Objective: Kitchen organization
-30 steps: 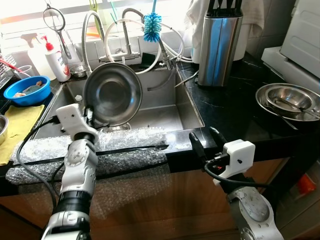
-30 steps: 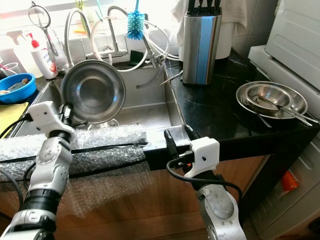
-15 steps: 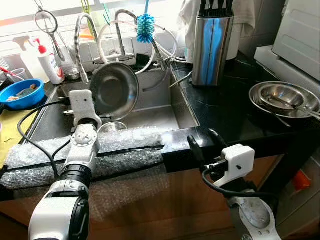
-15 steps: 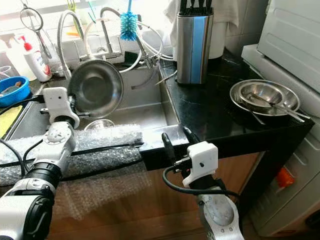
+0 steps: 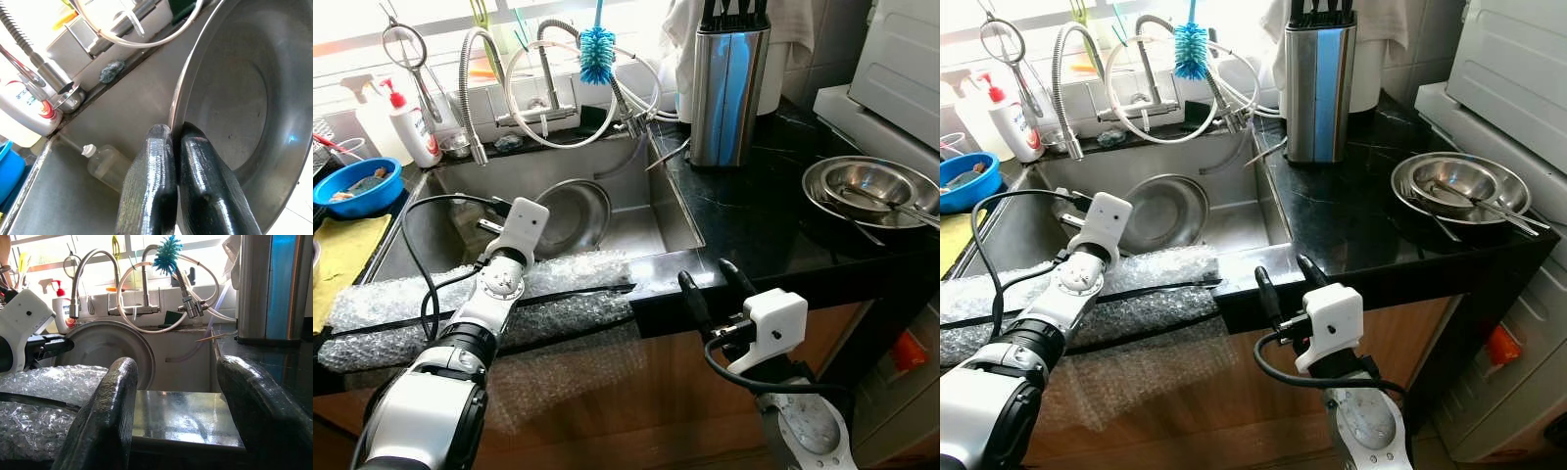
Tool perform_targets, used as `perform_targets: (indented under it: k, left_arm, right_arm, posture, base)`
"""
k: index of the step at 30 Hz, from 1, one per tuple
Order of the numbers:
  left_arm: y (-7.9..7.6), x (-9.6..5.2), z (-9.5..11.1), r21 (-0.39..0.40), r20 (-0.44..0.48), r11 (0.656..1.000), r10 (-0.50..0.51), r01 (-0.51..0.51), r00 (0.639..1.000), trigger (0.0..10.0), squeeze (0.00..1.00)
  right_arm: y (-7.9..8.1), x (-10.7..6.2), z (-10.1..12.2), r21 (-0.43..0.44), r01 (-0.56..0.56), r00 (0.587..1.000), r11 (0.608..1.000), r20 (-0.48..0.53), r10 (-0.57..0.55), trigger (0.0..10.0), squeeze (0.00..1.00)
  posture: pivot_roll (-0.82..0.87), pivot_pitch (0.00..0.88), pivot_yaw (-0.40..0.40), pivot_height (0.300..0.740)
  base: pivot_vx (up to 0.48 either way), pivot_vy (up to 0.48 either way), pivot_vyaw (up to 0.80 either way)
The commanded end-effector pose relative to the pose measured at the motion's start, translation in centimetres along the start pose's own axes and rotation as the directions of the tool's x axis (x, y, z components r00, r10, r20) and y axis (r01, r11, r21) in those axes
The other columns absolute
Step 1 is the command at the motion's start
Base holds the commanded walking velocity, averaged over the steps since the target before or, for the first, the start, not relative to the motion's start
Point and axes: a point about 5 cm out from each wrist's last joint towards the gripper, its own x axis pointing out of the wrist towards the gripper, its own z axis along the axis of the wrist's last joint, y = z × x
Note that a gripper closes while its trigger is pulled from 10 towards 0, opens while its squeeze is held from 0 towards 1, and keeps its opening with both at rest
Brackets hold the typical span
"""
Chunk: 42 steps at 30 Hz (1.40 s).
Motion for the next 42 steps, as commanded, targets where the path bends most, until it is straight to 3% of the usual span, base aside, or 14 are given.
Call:
perform_targets:
  k: [1,6,7,8,9,11,19,20,25,26,34,35,36,42]
  left_arm:
    - [0.3,0.3,0.5,0.056,0.014,0.998,-0.014,0.013,1.0,10.0,0.0]
    - [-0.8,0.2,0.2,0.122,-0.001,0.989,-0.08,0.08,0.997,10.0,0.0]
    - [-1.0,0.1,0.1,0.131,-0.004,0.987,-0.096,0.096,0.995,10.0,0.35]
    - [-1.0,0.1,0.1,0.131,-0.004,0.987,-0.096,0.096,0.995,10.0,0.35]
    - [-1.3,0.1,0.1,0.138,-0.001,0.984,-0.115,0.114,0.993,10.0,0.88]
    - [-1.4,0.0,0.1,0.141,0.001,0.982,-0.125,0.124,0.992,10.0,1.0]
    - [-1.5,0.0,0.2,0.149,0.009,0.98,-0.135,0.133,0.991,10.0,1.0]
    - [-1.4,0.1,0.4,0.133,0.022,0.984,-0.121,0.117,0.992,10.0,0.0]
    - [-1.0,0.3,1.1,0.075,0.059,0.991,-0.114,0.109,0.992,10.0,0.0]
    - [-1.0,0.3,1.0,0.074,0.057,0.991,-0.114,0.109,0.992,10.0,1.0]
    - [-0.6,0.7,2.1,-0.124,0.097,0.965,-0.221,0.232,0.971,10.0,1.0]
    - [-0.4,0.8,2.3,-0.129,0.105,0.962,-0.227,0.24,0.968,10.0,0.89]
    - [-0.1,0.9,2.8,-0.133,0.122,0.96,-0.23,0.245,0.966,10.0,0.0]
    - [0.5,1.3,4.0,-0.126,0.152,0.931,-0.323,0.343,0.934,10.0,0.0]
  right_arm:
    - [0.5,0.2,0.7,-0.005,-0.017,0.999,1.0,0.035,0.017,10.0,0.0]
    - [0.5,0.2,0.7,-0.005,-0.014,0.999,1.0,0.031,0.014,10.0,0.0]
    - [0.5,0.2,0.7,-0.005,-0.013,0.999,1.0,0.03,0.014,10.0,0.0]
    - [0.5,0.2,0.7,-0.005,-0.013,0.999,1.0,0.03,0.014,10.0,0.0]
    - [0.5,0.3,0.7,-0.006,-0.014,0.999,1.0,0.029,0.014,10.0,0.0]
    - [0.5,0.3,0.7,-0.006,-0.015,0.999,1.0,0.029,0.015,10.0,0.0]
    - [0.5,0.4,0.6,-0.006,-0.017,1.0,1.0,0.025,0.017,10.0,0.0]
    - [0.5,0.4,0.6,-0.007,-0.017,1.0,1.0,0.024,0.018,10.0,0.0]
    - [0.5,0.4,0.6,-0.007,-0.019,1.0,1.0,0.02,0.02,10.0,0.0]
    - [0.5,0.4,0.5,-0.007,-0.021,1.0,1.0,0.019,0.021,10.0,0.0]
    - [0.6,0.5,0.4,-0.001,-0.023,1.0,1.0,0.011,0.023,10.0,0.0]
    - [0.6,0.5,0.4,0.0,-0.023,1.0,1.0,0.011,0.023,10.0,0.0]
    - [0.6,0.5,0.4,0.002,-0.023,1.0,1.0,0.01,0.023,10.0,0.0]
    - [0.6,0.6,0.3,0.005,-0.03,1.0,1.0,0.003,0.03,10.0,0.0]
  posture:
    - [-0.2,0.0,0.153,0.74]
    - [-0.2,0.0,0.154,0.74]
    - [-0.2,0.0,0.154,0.74]
    - [-0.2,0.0,0.154,0.74]
    - [-0.2,0.0,0.154,0.74]
    - [-0.2,0.0,0.154,0.74]
    - [-0.2,0.0,0.153,0.74]
    - [-0.2,0.0,0.153,0.74]
    - [-0.2,0.0,0.149,0.74]
    - [-0.19,0.0,0.149,0.74]
    - [-0.2,0.0,0.152,0.74]
    - [-0.19,0.0,0.153,0.74]
    - [-0.19,0.0,0.153,0.74]
    - [-0.19,0.0,0.155,0.74]
  base:
    - [0.0,0.0,0.0]
    - [0.0,0.0,0.0]
    - [0.0,0.0,0.0]
    - [0.0,0.0,0.0]
    - [0.0,0.0,0.0]
    - [0.0,0.0,0.0]
    - [0.0,0.0,0.0]
    - [0.0,0.0,0.0]
    - [0.0,0.0,0.0]
    - [0.0,0.0,0.0]
    - [0.0,0.0,0.0]
    - [0.0,0.0,0.0]
    - [0.0,0.0,0.0]
    - [0.0,0.0,0.0]
